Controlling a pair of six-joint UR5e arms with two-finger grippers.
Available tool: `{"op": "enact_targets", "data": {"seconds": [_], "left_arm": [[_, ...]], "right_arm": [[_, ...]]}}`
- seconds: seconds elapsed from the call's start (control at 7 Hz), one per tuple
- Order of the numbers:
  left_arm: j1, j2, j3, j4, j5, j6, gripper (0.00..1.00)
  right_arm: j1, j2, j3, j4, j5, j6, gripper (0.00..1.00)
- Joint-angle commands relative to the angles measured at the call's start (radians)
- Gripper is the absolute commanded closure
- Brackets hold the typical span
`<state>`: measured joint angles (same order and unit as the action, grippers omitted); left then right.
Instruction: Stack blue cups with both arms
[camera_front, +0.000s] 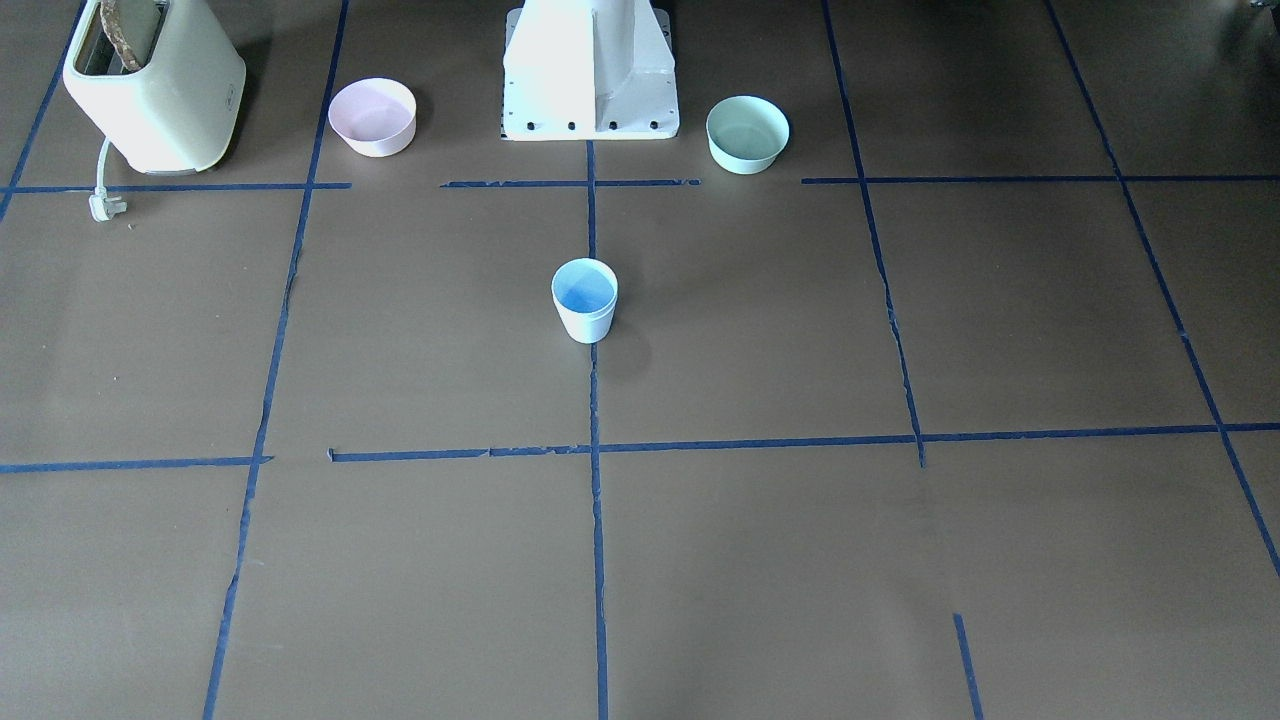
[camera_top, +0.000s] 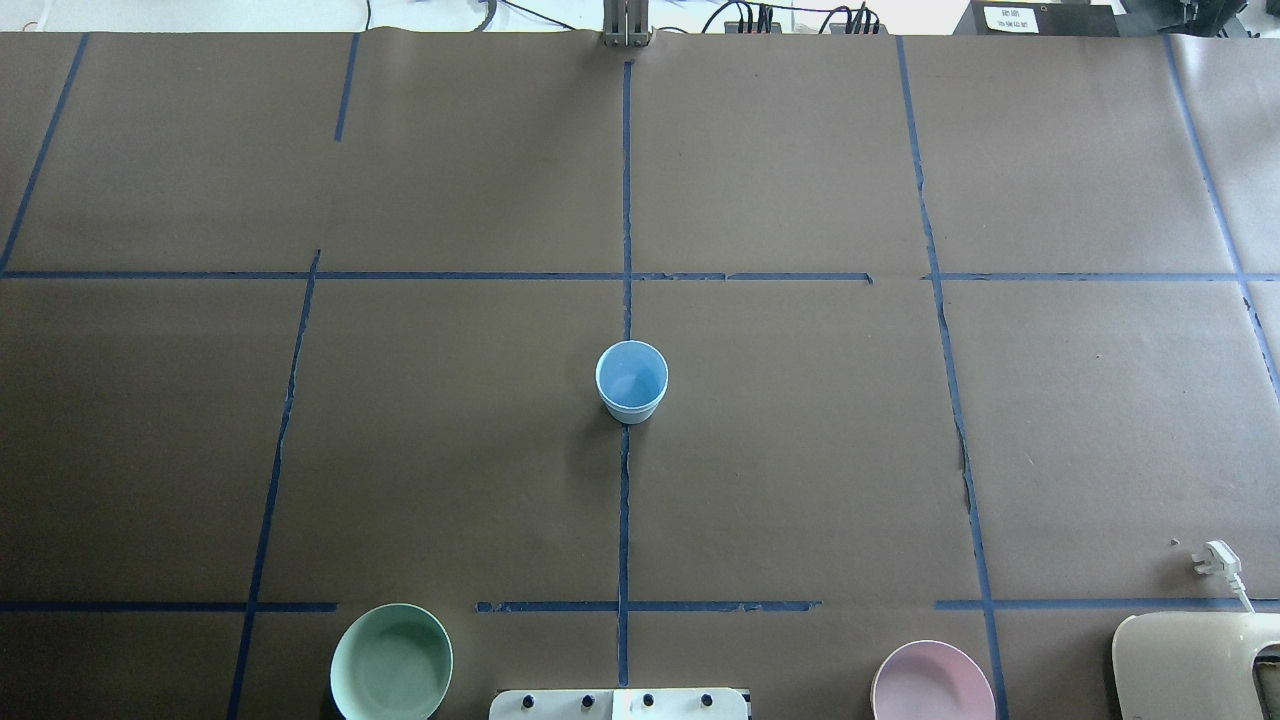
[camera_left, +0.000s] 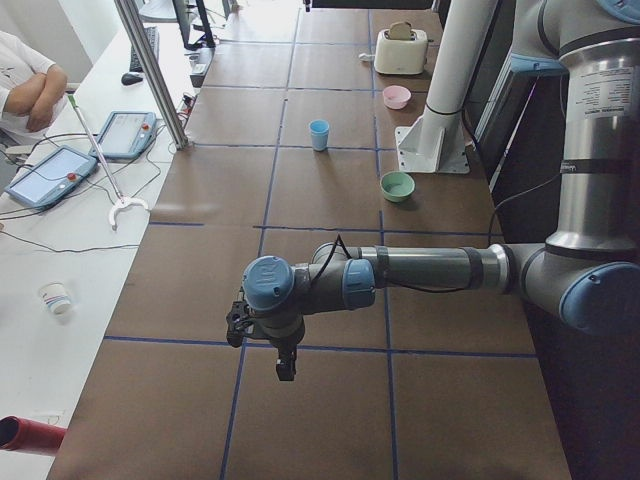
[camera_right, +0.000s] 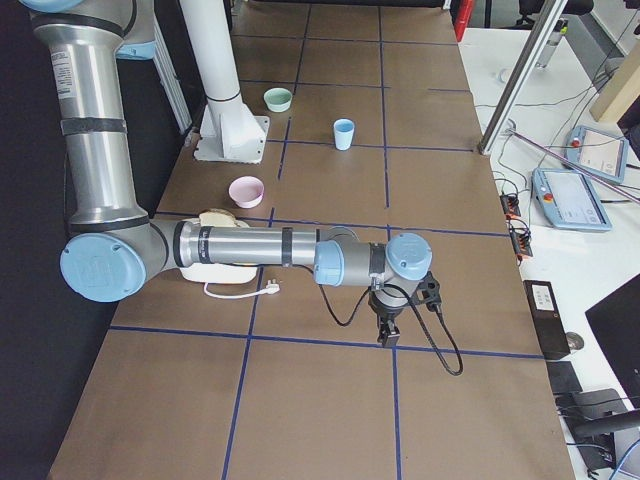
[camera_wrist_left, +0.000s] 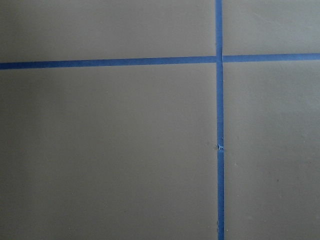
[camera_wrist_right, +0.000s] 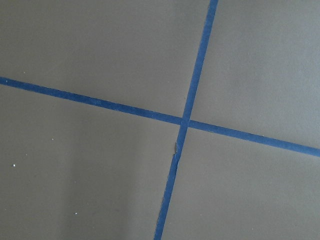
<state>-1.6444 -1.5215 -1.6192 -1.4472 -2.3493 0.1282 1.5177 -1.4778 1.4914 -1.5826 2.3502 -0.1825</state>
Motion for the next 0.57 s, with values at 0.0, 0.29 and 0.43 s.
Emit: {"op": "enact_targets", "data": {"seconds": [0.0,0.29,0.43], "left_arm": [[0.000,0.004,-0.040,-0.012,-0.002,-0.002,0.00],[0.001,0.001,-0.048,-0.010,0.001,0.001,0.00],[0.001,0.004,-0.047,0.002,-0.001,-0.001,0.00]], "right_arm": [[0.002,-0.009,-0.003,0.016,0.003,0.005,0.00],[0.007,-0.006,0.027,0.016,0.007,0.006,0.00],[0.007,-0.012,0.027,0.016,0.011,0.005,0.00]]}}
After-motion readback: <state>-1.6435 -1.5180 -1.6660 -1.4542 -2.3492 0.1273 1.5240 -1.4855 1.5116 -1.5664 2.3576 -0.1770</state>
